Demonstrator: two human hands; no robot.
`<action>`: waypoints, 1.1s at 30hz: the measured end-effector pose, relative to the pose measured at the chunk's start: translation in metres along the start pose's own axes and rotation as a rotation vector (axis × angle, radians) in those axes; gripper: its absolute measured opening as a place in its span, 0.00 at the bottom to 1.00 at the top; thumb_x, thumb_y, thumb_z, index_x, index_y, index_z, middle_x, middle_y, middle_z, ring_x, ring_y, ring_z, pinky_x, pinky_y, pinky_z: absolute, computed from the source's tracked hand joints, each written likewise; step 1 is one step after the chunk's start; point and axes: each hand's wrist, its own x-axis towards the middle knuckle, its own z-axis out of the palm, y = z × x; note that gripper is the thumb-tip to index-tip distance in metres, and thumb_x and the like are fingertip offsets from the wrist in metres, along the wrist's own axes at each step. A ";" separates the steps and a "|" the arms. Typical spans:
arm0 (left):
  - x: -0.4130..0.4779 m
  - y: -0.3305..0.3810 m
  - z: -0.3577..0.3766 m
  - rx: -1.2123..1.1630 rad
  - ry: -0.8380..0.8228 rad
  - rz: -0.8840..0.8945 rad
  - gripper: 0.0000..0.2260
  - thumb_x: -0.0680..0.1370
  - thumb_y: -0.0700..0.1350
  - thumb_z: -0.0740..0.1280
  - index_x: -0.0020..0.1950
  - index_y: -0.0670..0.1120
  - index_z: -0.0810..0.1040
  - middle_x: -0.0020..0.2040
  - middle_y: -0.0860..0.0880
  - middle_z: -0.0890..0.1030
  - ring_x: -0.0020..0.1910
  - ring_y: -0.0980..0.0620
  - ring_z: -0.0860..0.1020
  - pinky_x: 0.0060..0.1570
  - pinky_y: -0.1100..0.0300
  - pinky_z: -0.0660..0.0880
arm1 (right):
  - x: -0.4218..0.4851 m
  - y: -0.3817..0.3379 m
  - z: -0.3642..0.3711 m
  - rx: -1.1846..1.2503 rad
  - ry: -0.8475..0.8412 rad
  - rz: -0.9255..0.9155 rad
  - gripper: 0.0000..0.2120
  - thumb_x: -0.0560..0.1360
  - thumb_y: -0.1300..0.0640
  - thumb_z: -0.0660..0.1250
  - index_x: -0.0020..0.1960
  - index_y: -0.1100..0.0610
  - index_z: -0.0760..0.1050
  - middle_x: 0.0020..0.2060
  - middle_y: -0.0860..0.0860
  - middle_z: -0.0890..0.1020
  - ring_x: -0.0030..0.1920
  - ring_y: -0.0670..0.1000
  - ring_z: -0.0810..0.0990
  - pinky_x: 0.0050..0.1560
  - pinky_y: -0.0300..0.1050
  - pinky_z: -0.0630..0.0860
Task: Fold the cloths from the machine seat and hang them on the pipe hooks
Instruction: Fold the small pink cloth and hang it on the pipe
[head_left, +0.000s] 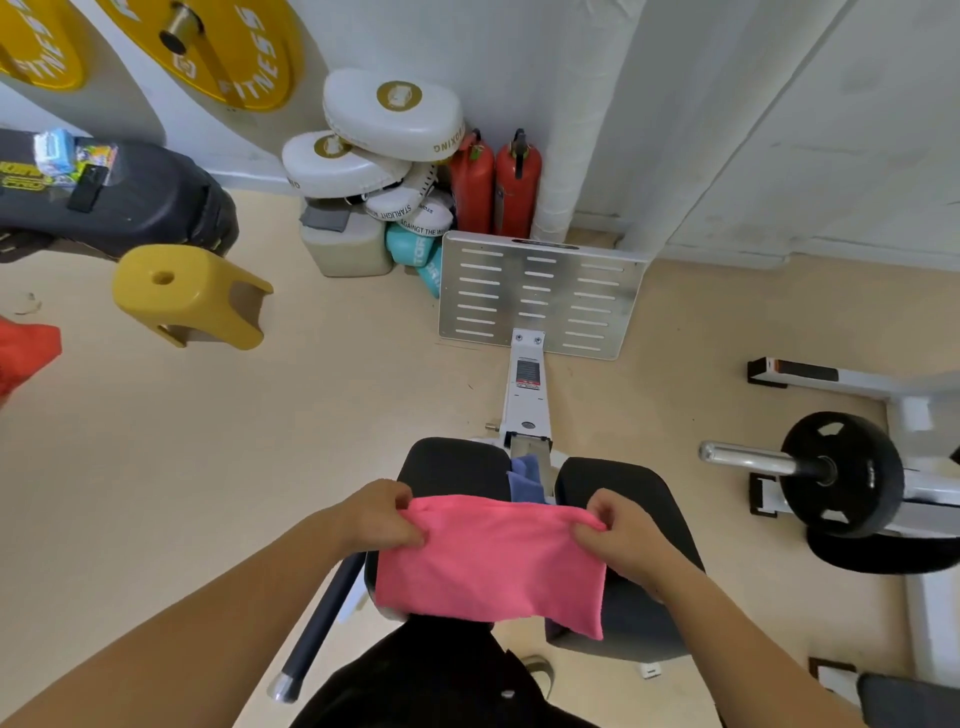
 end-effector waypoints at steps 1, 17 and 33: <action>-0.007 -0.002 -0.001 -0.110 0.037 0.000 0.10 0.66 0.46 0.74 0.39 0.47 0.75 0.40 0.50 0.74 0.38 0.51 0.72 0.39 0.58 0.68 | -0.009 0.001 -0.001 0.102 0.009 0.003 0.09 0.78 0.58 0.68 0.42 0.54 0.69 0.39 0.52 0.75 0.40 0.49 0.73 0.41 0.43 0.71; -0.092 -0.017 0.007 -0.254 0.642 0.074 0.07 0.78 0.49 0.66 0.42 0.49 0.76 0.34 0.47 0.80 0.33 0.50 0.77 0.34 0.58 0.71 | -0.019 -0.064 0.099 0.536 -0.014 0.265 0.08 0.79 0.57 0.65 0.44 0.60 0.71 0.36 0.56 0.73 0.36 0.53 0.73 0.35 0.45 0.71; -0.061 0.006 0.088 -0.163 0.063 0.359 0.20 0.81 0.42 0.62 0.72 0.57 0.74 0.60 0.61 0.79 0.57 0.62 0.79 0.65 0.62 0.75 | -0.044 -0.062 0.109 0.492 0.036 0.231 0.06 0.80 0.52 0.69 0.53 0.54 0.79 0.49 0.51 0.83 0.51 0.52 0.81 0.49 0.47 0.78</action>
